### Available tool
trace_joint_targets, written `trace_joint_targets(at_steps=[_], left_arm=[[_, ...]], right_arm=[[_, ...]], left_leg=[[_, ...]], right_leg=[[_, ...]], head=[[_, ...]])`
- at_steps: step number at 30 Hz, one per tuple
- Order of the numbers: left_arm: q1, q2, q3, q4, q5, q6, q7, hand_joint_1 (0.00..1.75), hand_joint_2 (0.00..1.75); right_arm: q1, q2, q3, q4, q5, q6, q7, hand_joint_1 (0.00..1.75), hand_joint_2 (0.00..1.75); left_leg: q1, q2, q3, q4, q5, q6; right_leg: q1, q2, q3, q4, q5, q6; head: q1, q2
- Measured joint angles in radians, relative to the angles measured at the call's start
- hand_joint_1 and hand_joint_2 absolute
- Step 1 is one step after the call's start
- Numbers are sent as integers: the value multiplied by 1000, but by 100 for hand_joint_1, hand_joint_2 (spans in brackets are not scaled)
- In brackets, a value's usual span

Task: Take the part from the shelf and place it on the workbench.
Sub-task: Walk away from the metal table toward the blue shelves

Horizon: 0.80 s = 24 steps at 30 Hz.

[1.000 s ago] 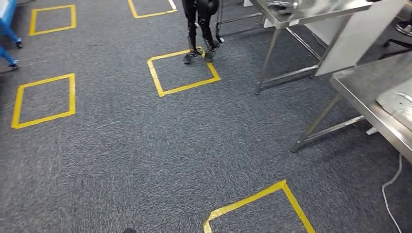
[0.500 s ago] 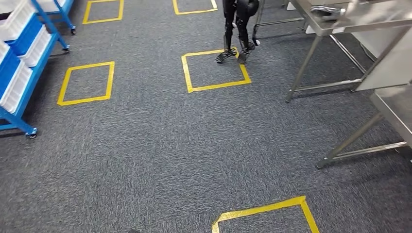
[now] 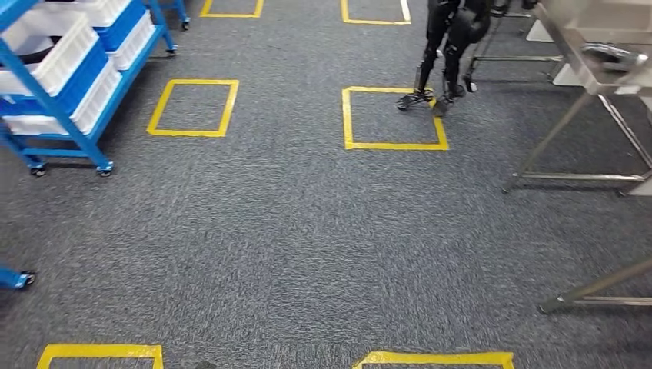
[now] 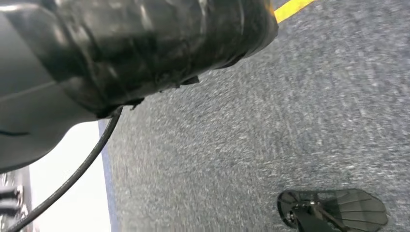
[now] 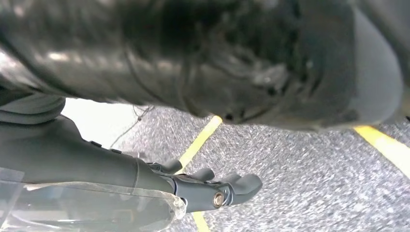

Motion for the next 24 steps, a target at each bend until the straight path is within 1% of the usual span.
trace_joint_targets(at_steps=[1, 2, 3, 4, 5, 6, 7, 8, 9, 10, 11, 12, 13, 14, 15, 16, 17, 18, 19, 20, 21, 22, 23, 24], left_arm=[[1, 0, 0, 0, 0, 0, 0, 0, 0], [0, -1, 0, 0, 0, 0, 0, 0, 0], [-1, -2, 0, 0, 1, 0, 0, 0, 0], [-2, -3, 0, 0, 2, 1, 0, 0, 0], [-2, -3, 0, 0, 3, 1, 0, 0, 0], [0, -3, 0, 0, 3, 2, 0, 0, 0], [2, -2, 0, 0, 4, 2, 0, 0, 0], [5, -1, 0, 0, 5, 2, 0, 0, 0], [5, 0, -1, 1, 6, 2, 0, 0, 0], [4, 0, -1, 1, 7, 2, 0, 0, 0], [2, -1, -1, 1, 8, 2, 0, 0, 0], [0, -1, -1, 1, 9, 2, 0, 0, 0], [-1, -1, -1, 1, 9, 2, 0, 0, 0], [0, -1, -1, 1, 9, 2, 0, 0, 0], [1, -1, -1, 1, 9, 2, 0, 0, 0], [2, 0, -1, 1, 9, 2, 1, 0, 0], [2, 0, -1, 1, 9, 2, 1, 0, 0], [1, 0, -1, 1, 9, 1, 1, 0, 0], [0, 0, -1, 1, 9, 1, 1, 0, 0], [-1, 0, -1, 1, 9, 1, 1, 0, 0], [0, 0, -1, 1, 9, 1, 1, 0, 0], [2, 0, -1, 1, 9, 1, 1, 0, 0], [3, 0, -1, 1, 10, 1, 2, 0, 0], [4, 0, -1, 1, 10, 1, 2, 0, 0]], right_arm=[[1, 0, -2, 0, -2, 0, 0, 0, 0], [2, -1, -4, 1, -3, 0, 1, 0, 0], [2, -2, -6, 1, -3, 0, 2, 0, 0], [2, -3, -8, 2, -3, 0, 2, 0, 0], [1, -4, -10, 2, -3, 0, 2, 0, 0], [0, -4, -12, 2, -3, 0, 2, 0, 0], [-2, -4, -14, 2, -3, 0, 3, 0, 0], [-3, -4, -15, 2, -3, 0, 3, 0, 0], [-2, -4, -16, 2, -3, 0, 4, 0, 0], [-1, -5, -17, 3, -3, 0, 4, 0, 0], [0, -5, -18, 3, -3, 0, 4, 0, 0], [2, -5, -18, 3, -3, 0, 4, 0, 0], [3, -5, -18, 3, -3, 0, 4, 0, 0], [3, -5, -19, 3, -3, 0, 5, 0, 0], [2, -5, -19, 3, -3, 0, 5, 0, 0], [2, -5, -19, 3, -3, 0, 5, 0, 0], [1, -5, -19, 3, -3, 0, 5, 0, 0], [0, -6, -19, 3, -4, 0, 5, 0, 0], [0, -6, -20, 3, -4, 0, 5, 0, 0], [-1, -6, -20, 3, -4, 0, 5, 0, 0], [-3, -6, -20, 3, -4, 0, 5, 0, 0], [-5, -6, -20, 3, -4, 0, 5, 0, 0], [-7, -6, -20, 3, -4, 0, 5, 0, 0], [-9, -6, -20, 3, -4, 0, 5, 0, 0]], left_leg=[[1, -15, -1, 2, -1, -1], [0, -29, -3, 6, -1, -3], [0, -43, -7, 9, -1, -7], [2, -56, -11, 11, 0, -13], [4, -68, -14, 10, 2, -20], [7, -81, -17, 7, 5, -28], [8, -82, -19, 7, 6, -34], [6, -64, -25, 17, -1, -39], [4, -35, -39, 44, -18, -43], [4, 2, -61, 92, -45, -46], [4, 32, -91, 152, -76, -50], [6, 46, -121, 213, -101, -53], [8, 53, -140, 253, -113, -56], [9, 58, -141, 260, -106, -59], [10, 63, -122, 228, -82, -61], [11, 75, -87, 166, -49, -62], [9, 97, -50, 98, -26, -60], [7, 115, -21, 46, -10, -55], [4, 127, -5, 16, -4, -50], [1, 130, -2, 8, -7, -44], [-1, 119, -3, 6, -5, -37], [1, 108, -2, 4, -3, -30], [3, 97, 1, -1, 0, -24], [6, 88, 3, -7, 3, -17]], right_leg=[[0, 19, 23, -64, 43, -4], [-2, 49, 46, -129, 73, -9], [-3, 73, 64, -178, 92, -13], [-2, 91, 74, -205, 98, -16], [0, 93, 77, -212, 95, -18], [1, 81, 79, -216, 97, -21], [0, 67, 84, -222, 100, -26], [-2, 53, 89, -229, 104, -32], [-4, 37, 94, -236, 108, -38], [-5, 21, 97, -240, 110, -42], [-3, 5, 97, -241, 110, -45], [-1, -13, 97, -240, 108, -47], [0, -30, 97, -240, 107, -47], [0, -47, 98, -239, 105, -47], [0, -61, 99, -237, 102, -45], [-1, -75, 101, -235, 99, -41], [0, -87, 103, -233, 95, -37], [2, -98, 105, -230, 91, -31], [4, -108, 108, -228, 87, -25], [7, -117, 111, -229, 85, -19], [7, -127, 115, -231, 84, -13], [6, -130, 119, -233, 82, -6], [4, -119, 120, -229, 75, 0], [2, -95, 112, -207, 58, 4]], head=[[0, 0], [0, 0], [0, 0], [-1, 0], [-1, 0], [0, 0], [-1, 0], [-2, 0], [-6, 0], [-10, 0], [-13, 0], [-15, 0], [-15, 0], [-15, 0], [-15, 0], [-15, 0], [-15, 0], [-15, 0], [-13, 0], [-13, 0], [-12, 0], [-12, 0], [-11, 0], [-8, 0]])
